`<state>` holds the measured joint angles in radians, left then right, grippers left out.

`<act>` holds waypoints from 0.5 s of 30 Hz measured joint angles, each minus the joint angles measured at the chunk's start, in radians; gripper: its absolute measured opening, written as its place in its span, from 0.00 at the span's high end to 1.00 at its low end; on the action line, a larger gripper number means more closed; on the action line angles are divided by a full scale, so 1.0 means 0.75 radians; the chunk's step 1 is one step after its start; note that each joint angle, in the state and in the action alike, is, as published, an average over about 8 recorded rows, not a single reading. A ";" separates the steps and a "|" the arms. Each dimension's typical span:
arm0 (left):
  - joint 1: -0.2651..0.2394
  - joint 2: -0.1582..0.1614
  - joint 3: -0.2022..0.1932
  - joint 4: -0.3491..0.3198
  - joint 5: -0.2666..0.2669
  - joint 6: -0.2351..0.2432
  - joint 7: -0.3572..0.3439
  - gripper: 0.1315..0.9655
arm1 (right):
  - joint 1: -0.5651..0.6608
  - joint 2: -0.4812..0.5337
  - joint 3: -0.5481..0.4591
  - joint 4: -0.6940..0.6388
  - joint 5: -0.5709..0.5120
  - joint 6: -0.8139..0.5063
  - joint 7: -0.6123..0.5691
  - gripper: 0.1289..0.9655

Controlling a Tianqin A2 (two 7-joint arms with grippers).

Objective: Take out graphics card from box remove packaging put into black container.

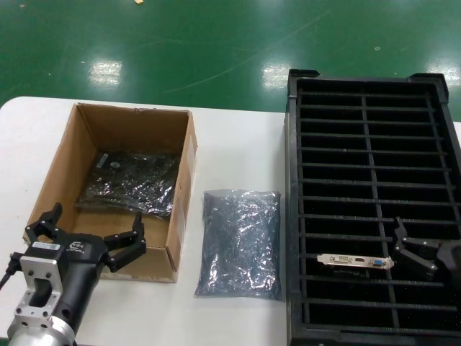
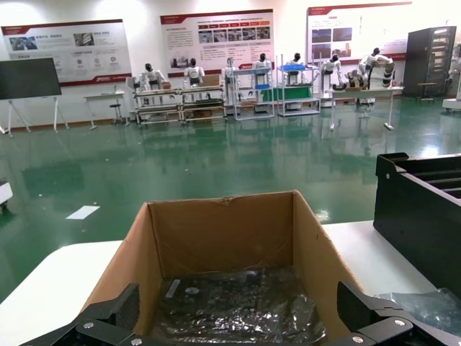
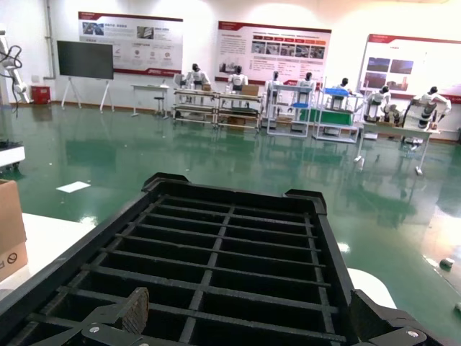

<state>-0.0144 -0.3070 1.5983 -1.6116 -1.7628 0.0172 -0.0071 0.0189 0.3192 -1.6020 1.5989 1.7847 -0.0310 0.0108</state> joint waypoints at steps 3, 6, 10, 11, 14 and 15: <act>0.000 0.000 0.000 0.000 -0.001 -0.001 0.000 0.00 | -0.001 -0.001 0.000 0.000 0.000 0.001 0.000 0.00; 0.000 0.000 0.000 0.000 -0.001 -0.001 0.000 0.00 | -0.001 -0.001 0.000 0.000 0.000 0.001 0.000 0.00; 0.000 0.000 0.000 0.000 -0.001 -0.001 0.000 0.00 | -0.001 -0.001 0.000 0.000 0.000 0.001 0.000 0.00; 0.000 0.000 0.000 0.000 -0.001 -0.001 0.000 0.00 | -0.001 -0.001 0.000 0.000 0.000 0.001 0.000 0.00; 0.000 0.000 0.000 0.000 -0.001 -0.001 0.000 0.00 | -0.001 -0.001 0.000 0.000 0.000 0.001 0.000 0.00; 0.000 0.000 0.000 0.000 -0.001 -0.001 0.000 0.00 | -0.001 -0.001 0.000 0.000 0.000 0.001 0.000 0.00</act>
<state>-0.0140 -0.3068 1.5984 -1.6113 -1.7637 0.0168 -0.0070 0.0184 0.3187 -1.6020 1.5988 1.7850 -0.0302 0.0106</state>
